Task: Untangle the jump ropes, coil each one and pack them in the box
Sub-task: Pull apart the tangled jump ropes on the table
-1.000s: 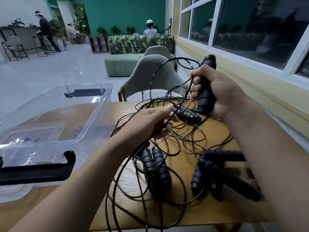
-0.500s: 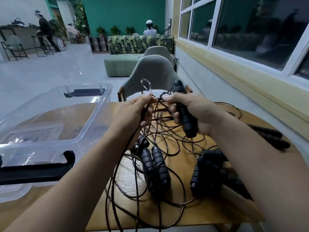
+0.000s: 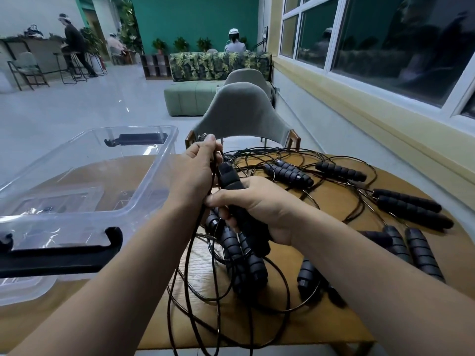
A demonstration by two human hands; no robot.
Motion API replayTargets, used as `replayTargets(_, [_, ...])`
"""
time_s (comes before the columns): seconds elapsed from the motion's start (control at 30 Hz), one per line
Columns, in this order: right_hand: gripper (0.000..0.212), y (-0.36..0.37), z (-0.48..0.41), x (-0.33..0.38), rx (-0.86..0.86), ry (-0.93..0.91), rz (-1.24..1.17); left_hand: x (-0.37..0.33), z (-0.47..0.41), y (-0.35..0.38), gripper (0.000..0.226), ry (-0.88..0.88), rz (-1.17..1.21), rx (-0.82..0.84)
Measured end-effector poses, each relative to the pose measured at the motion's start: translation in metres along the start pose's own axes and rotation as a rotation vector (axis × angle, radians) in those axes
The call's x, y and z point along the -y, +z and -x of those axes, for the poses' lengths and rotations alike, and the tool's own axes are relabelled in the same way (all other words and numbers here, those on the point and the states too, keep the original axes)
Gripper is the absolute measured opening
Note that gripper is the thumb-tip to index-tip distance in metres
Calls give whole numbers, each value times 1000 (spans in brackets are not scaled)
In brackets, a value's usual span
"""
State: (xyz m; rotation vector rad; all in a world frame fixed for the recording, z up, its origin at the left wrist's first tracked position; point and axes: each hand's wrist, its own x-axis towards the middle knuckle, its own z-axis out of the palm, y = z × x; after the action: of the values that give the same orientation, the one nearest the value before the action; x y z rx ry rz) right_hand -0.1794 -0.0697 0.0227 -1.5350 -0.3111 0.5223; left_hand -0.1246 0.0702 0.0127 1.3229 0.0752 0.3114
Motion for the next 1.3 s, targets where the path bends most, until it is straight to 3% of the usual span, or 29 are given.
replayTargets(0.13, [9,2,1,0,27,10,-19,2,-1,-5,38,70,-188,-12])
replayTargets(0.23, [6,2,0,2,-16,-13,-31,3,3,-4,42,29,-132,37])
replayTargets(0.4, [15,-20,-1,19,-138,-70,-72,1,9,0,31,-33,-147,247])
replayTargets(0.67, [12,-78,6,48,-323,-133,-172,-7,29,12,37,-90,-276,569])
replayTargets(0.83, [9,-97,6,52,-364,-147,-220,-10,46,15,43,-64,-404,763])
replayTargets(0.93, [7,-99,1,48,-376,-145,-246,-8,55,19,34,-44,-455,845])
replayTargets(1.07, [6,-98,-2,44,-382,-143,-258,-8,53,18,34,-17,-407,807])
replayTargets(1.3, [21,-73,3,20,-165,-21,-98,-12,30,6,40,20,-207,465])
